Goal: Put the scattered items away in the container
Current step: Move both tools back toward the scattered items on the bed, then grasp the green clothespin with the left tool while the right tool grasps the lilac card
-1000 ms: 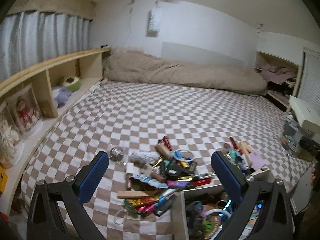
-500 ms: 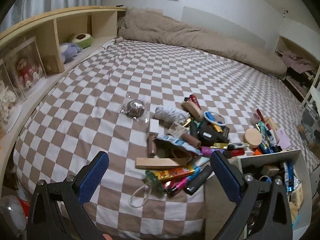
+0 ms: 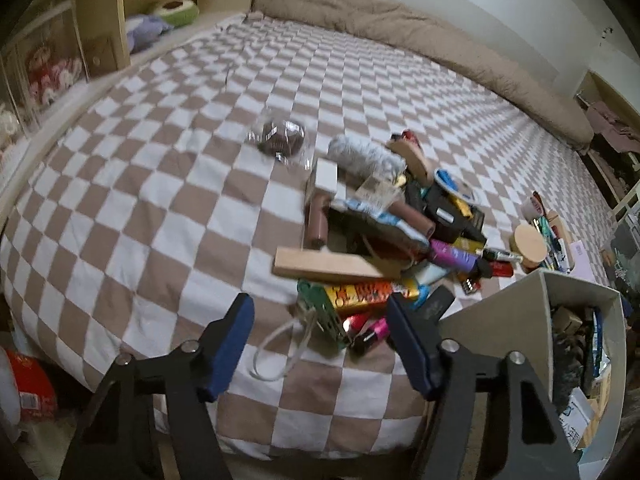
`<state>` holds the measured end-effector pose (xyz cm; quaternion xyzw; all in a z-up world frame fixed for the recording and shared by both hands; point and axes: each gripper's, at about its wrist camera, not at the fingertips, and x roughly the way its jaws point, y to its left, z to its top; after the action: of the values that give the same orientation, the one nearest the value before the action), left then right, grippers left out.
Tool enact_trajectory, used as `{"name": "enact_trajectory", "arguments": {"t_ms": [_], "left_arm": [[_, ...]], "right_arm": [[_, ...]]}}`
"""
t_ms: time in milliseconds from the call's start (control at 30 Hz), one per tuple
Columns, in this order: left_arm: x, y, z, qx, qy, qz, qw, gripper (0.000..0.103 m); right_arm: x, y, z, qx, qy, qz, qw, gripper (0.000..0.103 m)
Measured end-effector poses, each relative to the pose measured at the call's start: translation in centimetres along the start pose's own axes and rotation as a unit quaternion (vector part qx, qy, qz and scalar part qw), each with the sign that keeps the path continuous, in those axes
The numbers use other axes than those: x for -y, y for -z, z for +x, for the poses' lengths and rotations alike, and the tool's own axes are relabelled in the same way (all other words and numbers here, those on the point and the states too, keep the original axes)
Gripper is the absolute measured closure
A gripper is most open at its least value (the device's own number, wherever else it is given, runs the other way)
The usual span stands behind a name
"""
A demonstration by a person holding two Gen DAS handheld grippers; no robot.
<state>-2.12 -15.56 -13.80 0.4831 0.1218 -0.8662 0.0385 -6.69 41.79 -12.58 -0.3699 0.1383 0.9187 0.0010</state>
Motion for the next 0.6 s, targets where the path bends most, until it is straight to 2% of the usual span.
{"name": "enact_trajectory", "arguments": {"t_ms": [300,367,433,600], "left_arm": [[0.5,1.0,2.8,-0.039,0.000,0.002,0.9992,0.059],[0.1,1.0,3.1,-0.040,0.004,-0.004,0.9992,0.067],[-0.3,0.9,3.2,-0.039,0.000,-0.009,0.9992,0.084],[-1.6,0.5,2.8,-0.024,-0.036,-0.029,0.9987,0.086]], "right_arm": [[-0.4,1.5,1.6,-0.049,-0.009,-0.013,0.999,0.000],[-0.5,1.6,1.9,-0.058,-0.006,-0.024,0.998,0.000],[-0.6,1.9,2.2,-0.066,0.001,-0.038,0.997,0.000],[-0.2,2.5,2.9,-0.088,0.005,-0.050,0.995,0.000]]}}
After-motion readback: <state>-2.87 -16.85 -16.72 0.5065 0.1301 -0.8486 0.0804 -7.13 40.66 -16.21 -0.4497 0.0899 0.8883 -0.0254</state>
